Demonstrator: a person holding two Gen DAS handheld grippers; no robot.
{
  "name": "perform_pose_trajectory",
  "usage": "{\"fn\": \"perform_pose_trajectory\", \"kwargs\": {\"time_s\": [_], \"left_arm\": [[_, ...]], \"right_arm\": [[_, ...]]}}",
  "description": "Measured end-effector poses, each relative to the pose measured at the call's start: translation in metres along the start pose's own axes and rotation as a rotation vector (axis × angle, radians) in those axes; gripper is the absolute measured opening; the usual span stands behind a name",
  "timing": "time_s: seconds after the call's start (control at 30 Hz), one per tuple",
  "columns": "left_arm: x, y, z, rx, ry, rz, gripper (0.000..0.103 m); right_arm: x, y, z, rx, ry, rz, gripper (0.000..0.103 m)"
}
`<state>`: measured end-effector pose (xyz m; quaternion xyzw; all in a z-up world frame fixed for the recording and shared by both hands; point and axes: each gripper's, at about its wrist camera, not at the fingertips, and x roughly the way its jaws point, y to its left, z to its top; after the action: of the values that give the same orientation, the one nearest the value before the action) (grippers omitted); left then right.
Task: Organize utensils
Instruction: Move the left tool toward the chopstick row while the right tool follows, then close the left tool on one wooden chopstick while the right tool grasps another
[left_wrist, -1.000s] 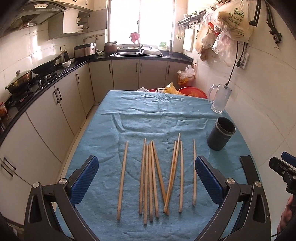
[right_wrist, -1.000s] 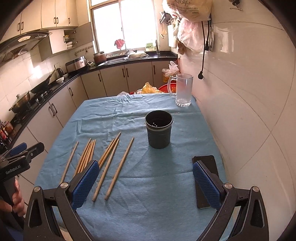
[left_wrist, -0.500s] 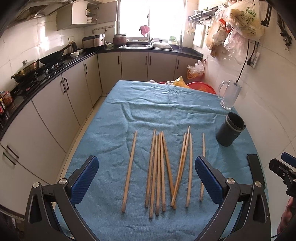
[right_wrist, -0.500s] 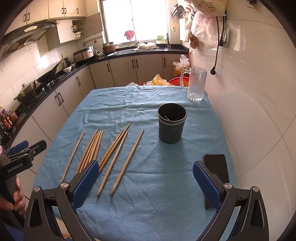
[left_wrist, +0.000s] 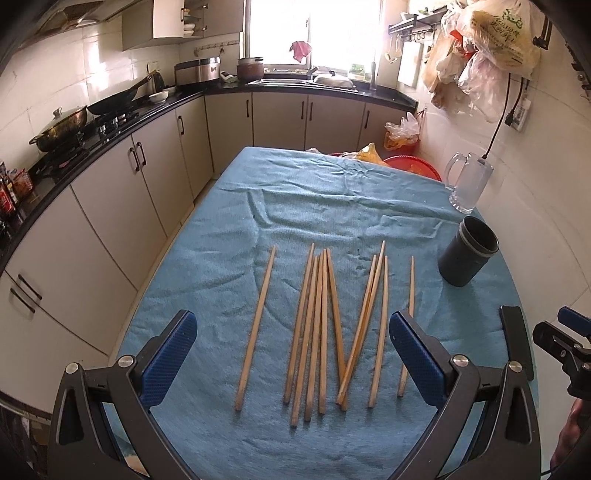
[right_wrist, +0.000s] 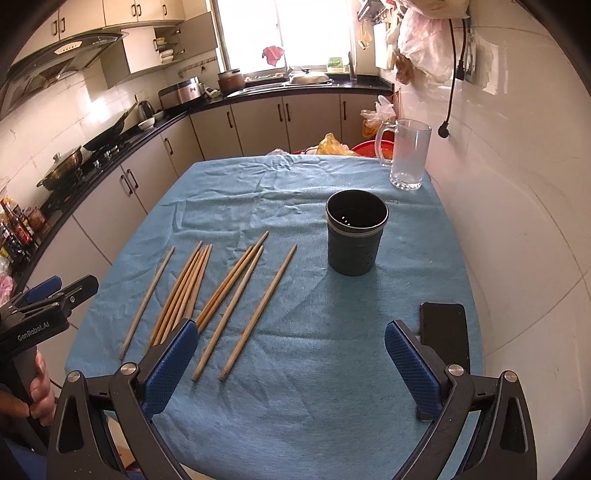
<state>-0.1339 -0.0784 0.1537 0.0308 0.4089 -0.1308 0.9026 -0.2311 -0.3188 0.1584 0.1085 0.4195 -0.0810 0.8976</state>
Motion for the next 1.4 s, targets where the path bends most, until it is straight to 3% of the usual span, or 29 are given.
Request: {"fn": "perform_pose_trajectory", "kwargs": {"time_s": [0.37,0.57,0.7,0.93,1.2,1.27,1.4], "left_arm": [[0.007,-0.007,-0.026,-0.051,0.086,0.056,0.103],[0.018,0.011,-0.026,-0.037,0.120,0.057,0.103],[0.032,0.031,-0.011,-0.040,0.122,0.035,0.103],[0.077,0.057,0.005,-0.032,0.195,0.008,0.103],[0.131,0.054,0.018,0.034,0.268,0.002,0.103],[0.143,0.052,0.020,0.055,0.280,0.007,0.100],[0.168,0.045,0.023,0.102,0.314,0.002,0.080]], "right_arm": [[0.019,-0.022,-0.008,-0.009,0.071,0.064,0.102],[0.046,-0.019,-0.014,0.035,0.136,0.106,0.096],[0.046,-0.009,-0.008,0.073,0.119,0.098,0.093],[0.043,0.003,-0.009,0.078,0.123,0.033,0.093],[0.035,-0.002,-0.008,0.119,0.124,-0.031,0.093],[0.037,0.000,-0.006,0.130,0.127,-0.025,0.093],[0.046,0.009,0.005,0.139,0.151,0.007,0.091]]}}
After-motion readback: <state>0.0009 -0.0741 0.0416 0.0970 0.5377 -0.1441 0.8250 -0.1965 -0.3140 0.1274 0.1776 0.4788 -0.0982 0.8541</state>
